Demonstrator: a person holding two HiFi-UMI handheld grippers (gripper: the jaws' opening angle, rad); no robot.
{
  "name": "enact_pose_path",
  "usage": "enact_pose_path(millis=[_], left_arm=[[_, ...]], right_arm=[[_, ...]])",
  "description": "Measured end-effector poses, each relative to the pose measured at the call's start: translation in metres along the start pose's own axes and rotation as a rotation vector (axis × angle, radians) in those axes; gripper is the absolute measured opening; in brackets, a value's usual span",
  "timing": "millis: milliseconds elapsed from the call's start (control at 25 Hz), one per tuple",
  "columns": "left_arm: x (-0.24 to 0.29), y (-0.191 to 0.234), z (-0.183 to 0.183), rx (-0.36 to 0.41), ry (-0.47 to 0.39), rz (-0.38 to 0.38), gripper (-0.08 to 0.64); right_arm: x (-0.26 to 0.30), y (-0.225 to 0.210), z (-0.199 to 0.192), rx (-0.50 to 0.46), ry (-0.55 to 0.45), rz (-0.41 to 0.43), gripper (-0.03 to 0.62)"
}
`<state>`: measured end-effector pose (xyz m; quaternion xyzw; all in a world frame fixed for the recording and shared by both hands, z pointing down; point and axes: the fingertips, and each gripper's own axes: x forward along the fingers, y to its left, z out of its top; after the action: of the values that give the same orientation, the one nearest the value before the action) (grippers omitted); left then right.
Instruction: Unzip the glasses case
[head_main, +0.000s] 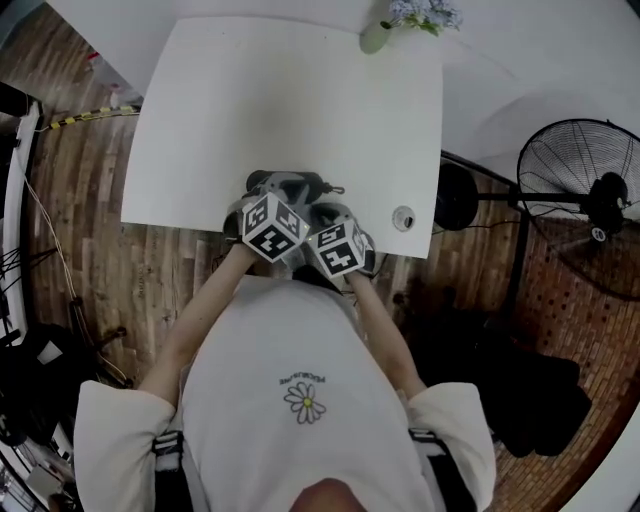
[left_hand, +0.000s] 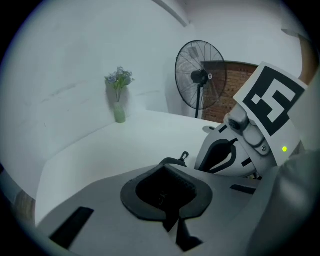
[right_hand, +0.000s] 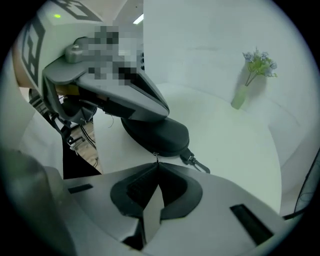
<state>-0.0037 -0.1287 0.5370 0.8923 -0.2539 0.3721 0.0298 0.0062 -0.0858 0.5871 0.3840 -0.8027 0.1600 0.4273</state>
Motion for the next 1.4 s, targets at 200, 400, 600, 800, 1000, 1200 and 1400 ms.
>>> enact_pose_path(millis=[200,400,600,800,1000,1200,1400], left_arm=[[0.000,-0.004,0.002,0.010,-0.025,0.017,0.012],[0.003,-0.004,0.003,-0.001,-0.013,0.010,0.012],[0.005,-0.003,0.005,0.005,-0.016,0.015,0.012],[0.007,-0.001,0.006,0.003,-0.019,0.027,0.012],[0.005,0.003,0.005,-0.008,-0.021,0.033,0.014],[-0.002,0.010,0.010,-0.007,-0.033,0.102,0.014],[-0.078,0.046,0.038,-0.126,-0.329,0.471,0.014]], right_arm=[[-0.004,-0.017,-0.009,-0.063,0.041,-0.046,0.007],[-0.002,-0.048,-0.006,-0.137,0.075,-0.057,0.008],[0.009,-0.065,0.011,-0.458,0.154,0.052,0.008],[0.031,-0.068,0.038,-0.719,0.183,0.194,0.008],[0.037,-0.062,0.043,-0.854,0.186,0.260,0.008],[0.033,-0.060,0.044,-0.812,0.120,0.250,0.008],[0.010,-0.079,0.058,-0.633,-0.105,0.065,0.033]])
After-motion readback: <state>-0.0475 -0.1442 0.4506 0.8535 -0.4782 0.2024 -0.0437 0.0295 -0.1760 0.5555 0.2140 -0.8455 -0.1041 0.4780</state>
